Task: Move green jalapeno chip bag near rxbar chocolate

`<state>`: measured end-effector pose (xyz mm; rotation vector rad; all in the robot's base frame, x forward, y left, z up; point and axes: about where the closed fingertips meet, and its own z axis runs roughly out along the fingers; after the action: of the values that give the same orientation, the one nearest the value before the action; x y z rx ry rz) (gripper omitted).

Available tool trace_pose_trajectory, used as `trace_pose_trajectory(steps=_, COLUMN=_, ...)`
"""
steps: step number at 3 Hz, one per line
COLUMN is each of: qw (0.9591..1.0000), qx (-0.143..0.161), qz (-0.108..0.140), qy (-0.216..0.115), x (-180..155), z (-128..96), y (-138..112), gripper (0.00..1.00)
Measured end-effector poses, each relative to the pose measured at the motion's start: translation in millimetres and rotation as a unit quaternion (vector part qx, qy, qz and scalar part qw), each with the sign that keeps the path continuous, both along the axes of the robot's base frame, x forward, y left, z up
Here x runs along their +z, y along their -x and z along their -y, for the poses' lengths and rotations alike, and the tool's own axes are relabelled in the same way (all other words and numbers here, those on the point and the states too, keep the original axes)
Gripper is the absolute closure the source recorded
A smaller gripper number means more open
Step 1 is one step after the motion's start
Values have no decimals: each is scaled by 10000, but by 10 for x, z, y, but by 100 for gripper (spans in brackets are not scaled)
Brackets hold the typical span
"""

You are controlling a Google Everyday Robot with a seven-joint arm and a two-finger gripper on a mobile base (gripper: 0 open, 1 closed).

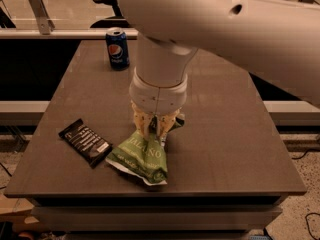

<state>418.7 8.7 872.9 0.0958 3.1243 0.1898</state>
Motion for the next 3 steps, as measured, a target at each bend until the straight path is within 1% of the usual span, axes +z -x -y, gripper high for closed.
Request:
trace_pose_trajectory(steps=1, qw=10000, qx=14, qz=4, qy=-3, x=-10, z=-9, y=-11, gripper=82)
trace_pose_trajectory(steps=3, qw=10000, qx=37, qz=1, qy=-7, x=-34, z=-26, y=-26, gripper=35)
